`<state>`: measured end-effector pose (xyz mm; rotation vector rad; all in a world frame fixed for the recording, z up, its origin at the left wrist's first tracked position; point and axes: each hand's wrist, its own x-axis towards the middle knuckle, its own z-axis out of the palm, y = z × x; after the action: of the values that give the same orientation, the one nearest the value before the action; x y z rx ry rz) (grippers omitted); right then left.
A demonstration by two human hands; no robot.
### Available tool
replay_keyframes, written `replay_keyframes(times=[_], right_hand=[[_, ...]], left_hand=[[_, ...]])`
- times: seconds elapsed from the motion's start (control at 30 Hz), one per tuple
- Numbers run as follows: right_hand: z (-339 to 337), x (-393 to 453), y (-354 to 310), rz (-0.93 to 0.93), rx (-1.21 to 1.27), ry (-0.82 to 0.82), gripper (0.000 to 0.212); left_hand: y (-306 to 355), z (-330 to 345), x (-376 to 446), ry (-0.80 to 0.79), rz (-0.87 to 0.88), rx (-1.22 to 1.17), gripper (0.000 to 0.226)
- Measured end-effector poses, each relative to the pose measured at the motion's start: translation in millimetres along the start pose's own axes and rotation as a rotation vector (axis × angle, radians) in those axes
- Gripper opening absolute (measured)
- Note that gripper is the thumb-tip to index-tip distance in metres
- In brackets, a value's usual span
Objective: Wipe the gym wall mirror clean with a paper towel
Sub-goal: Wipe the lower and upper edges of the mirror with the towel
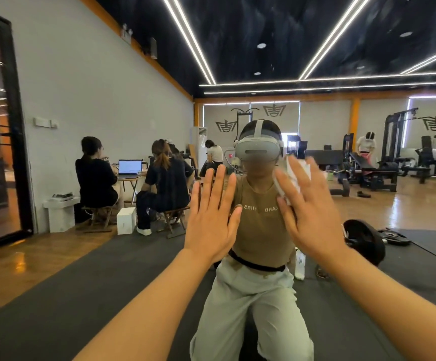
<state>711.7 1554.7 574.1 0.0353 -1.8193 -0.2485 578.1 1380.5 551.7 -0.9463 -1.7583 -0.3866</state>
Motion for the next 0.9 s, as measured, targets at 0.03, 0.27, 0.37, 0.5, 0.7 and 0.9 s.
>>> replay_keyframes(times=[0.03,0.27,0.37,0.5,0.7,0.9], right_hand=[[3,-17,-3,-0.029,-0.002,-0.014,0.053],[18,-141,-23,-0.174,-0.042,-0.243,0.063],[15,-147,-27,-0.131,-0.027,-0.232,0.060],[17,-118,-26,-0.142,-0.121,-0.200,0.058],[20,-23,-22,-0.223,-0.144,-0.065,0.054],[3,118,-24,-0.064,-0.152,0.093,0.056]], left_hand=[[1,0,0,-0.003,-0.010,-0.008,0.063],[-7,-9,-12,-0.058,0.005,-0.119,0.061],[-16,-9,-40,-0.092,-0.016,-0.131,0.061],[-31,-6,-70,-0.125,-0.142,-0.137,0.064],[-62,-8,-77,-0.144,-0.205,-0.137,0.063],[-82,-16,-72,-0.144,-0.249,-0.183,0.063]])
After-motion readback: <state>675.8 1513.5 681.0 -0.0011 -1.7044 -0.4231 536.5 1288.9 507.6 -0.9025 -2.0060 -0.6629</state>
